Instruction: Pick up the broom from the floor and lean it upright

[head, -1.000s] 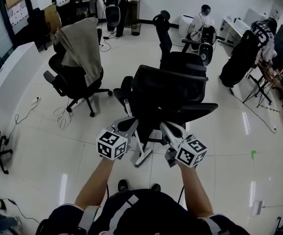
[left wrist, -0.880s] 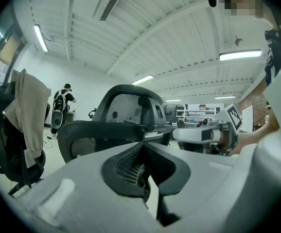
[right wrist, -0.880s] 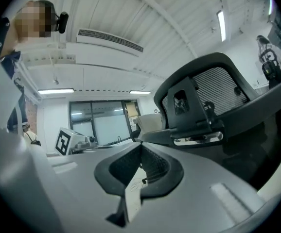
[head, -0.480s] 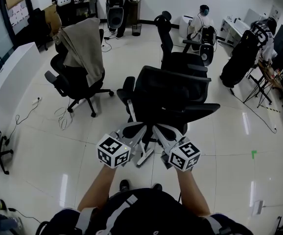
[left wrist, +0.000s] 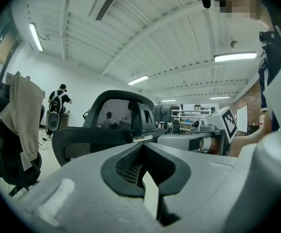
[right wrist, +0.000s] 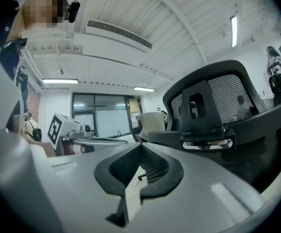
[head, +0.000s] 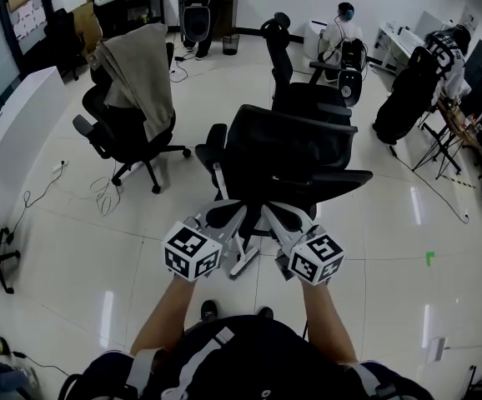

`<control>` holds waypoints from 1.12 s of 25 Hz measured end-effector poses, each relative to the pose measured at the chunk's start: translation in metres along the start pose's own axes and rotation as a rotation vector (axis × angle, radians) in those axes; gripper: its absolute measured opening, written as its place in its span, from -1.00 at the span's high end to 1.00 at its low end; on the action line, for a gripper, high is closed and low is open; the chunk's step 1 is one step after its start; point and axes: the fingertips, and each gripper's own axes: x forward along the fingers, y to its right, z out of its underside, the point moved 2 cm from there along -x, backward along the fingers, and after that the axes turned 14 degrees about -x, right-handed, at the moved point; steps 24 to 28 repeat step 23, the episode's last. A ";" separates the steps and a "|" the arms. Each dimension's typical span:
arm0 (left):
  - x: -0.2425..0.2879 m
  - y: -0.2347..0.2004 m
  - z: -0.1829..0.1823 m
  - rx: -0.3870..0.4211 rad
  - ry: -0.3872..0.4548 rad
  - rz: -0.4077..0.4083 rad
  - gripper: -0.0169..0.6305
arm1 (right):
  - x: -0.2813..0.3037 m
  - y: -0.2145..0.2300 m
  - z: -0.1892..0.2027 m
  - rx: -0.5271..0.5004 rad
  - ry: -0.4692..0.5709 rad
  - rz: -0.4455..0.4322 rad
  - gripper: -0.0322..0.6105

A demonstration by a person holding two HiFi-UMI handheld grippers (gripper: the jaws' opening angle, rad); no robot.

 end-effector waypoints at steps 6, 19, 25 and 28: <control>0.006 0.003 0.001 0.000 -0.012 -0.009 0.94 | -0.003 0.004 -0.003 -0.004 -0.002 -0.009 0.88; 0.012 -0.001 0.002 0.012 -0.016 -0.023 0.94 | 0.001 0.010 -0.005 -0.013 0.003 -0.012 0.88; 0.012 -0.003 0.002 0.007 -0.019 -0.023 0.94 | 0.003 0.010 -0.006 -0.009 0.001 -0.011 0.88; 0.012 -0.003 0.002 0.007 -0.019 -0.023 0.94 | 0.003 0.010 -0.006 -0.009 0.001 -0.011 0.88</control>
